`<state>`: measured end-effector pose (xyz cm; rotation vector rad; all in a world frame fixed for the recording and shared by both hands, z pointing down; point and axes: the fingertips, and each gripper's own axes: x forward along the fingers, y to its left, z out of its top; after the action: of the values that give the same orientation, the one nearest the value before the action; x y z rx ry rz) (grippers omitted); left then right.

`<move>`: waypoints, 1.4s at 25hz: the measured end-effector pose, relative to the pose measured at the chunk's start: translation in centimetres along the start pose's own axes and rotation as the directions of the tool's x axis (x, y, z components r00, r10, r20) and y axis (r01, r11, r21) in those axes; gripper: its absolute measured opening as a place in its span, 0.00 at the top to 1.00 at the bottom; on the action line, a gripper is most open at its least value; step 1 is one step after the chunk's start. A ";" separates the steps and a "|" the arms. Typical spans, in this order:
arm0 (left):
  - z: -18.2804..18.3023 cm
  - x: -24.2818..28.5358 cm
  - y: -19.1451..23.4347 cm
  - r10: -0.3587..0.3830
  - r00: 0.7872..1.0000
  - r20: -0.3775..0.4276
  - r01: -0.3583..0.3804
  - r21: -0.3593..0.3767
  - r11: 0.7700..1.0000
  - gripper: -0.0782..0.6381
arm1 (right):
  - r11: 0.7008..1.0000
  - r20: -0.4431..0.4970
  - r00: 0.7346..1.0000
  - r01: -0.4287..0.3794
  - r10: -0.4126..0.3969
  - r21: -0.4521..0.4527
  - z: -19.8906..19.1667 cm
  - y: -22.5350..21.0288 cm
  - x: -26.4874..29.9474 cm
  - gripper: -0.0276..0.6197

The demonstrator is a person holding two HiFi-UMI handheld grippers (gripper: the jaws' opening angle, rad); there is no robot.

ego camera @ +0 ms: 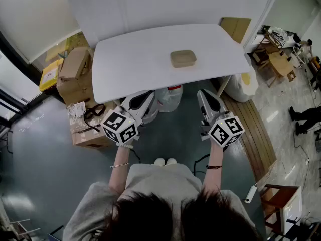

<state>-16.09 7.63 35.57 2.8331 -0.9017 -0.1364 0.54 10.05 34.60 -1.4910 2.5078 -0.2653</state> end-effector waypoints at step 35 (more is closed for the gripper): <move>-1.2 5.5 0.5 0.088 0.996 -0.008 -0.088 -0.022 0.996 0.90 | 0.996 0.020 0.999 -0.036 0.034 0.081 1.1 -7.1 0.8 0.94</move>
<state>-11.73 4.17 36.65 2.7664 -1.0149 -0.1237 6.43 5.90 35.34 -1.4108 2.4751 -0.3426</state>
